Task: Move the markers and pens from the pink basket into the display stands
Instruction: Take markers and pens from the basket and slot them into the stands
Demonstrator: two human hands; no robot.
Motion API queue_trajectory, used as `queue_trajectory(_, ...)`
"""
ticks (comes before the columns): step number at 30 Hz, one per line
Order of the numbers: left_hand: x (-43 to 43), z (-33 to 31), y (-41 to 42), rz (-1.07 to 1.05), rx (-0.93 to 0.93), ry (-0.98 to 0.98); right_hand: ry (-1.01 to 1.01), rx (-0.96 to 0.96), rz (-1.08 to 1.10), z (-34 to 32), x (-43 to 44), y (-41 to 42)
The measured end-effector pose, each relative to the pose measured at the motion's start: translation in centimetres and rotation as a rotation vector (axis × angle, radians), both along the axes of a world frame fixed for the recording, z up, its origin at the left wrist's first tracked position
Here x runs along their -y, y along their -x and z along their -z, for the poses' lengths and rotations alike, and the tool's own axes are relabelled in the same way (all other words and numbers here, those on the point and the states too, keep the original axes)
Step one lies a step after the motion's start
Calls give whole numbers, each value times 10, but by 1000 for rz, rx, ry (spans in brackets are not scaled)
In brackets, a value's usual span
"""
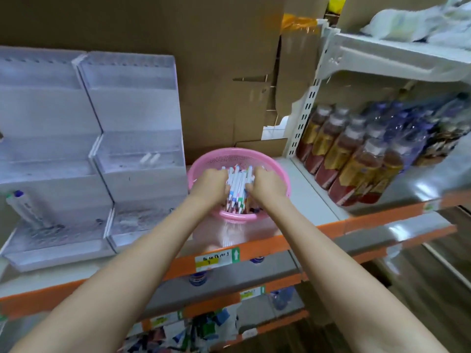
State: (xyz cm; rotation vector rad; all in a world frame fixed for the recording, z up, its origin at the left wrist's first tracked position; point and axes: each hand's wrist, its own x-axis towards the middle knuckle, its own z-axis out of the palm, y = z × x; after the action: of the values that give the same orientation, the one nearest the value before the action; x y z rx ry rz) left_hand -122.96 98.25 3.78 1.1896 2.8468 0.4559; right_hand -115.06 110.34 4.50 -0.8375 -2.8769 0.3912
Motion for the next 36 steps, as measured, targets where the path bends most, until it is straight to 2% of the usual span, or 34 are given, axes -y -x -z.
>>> queue_trajectory(6,-14,-8,4,-111,55,62,206,-134,-36,7,-8,12)
queue_trajectory(11,-12,3,15,-173,166,-133,343,-237,-12,12,-14,10)
queue_trajectory(15,-5,6,19,-195,248,-223,416,-251,-6,12,-14,9)
queue_trajectory(22,-6,6,14,-206,245,-246,399,-175,4,13,-13,11)
queue_trajectory(30,-6,7,18,-233,260,-305,276,-143,39,9,-12,11)
queue_trajectory(36,-3,7,18,-196,322,-346,373,-141,56,6,-17,16)
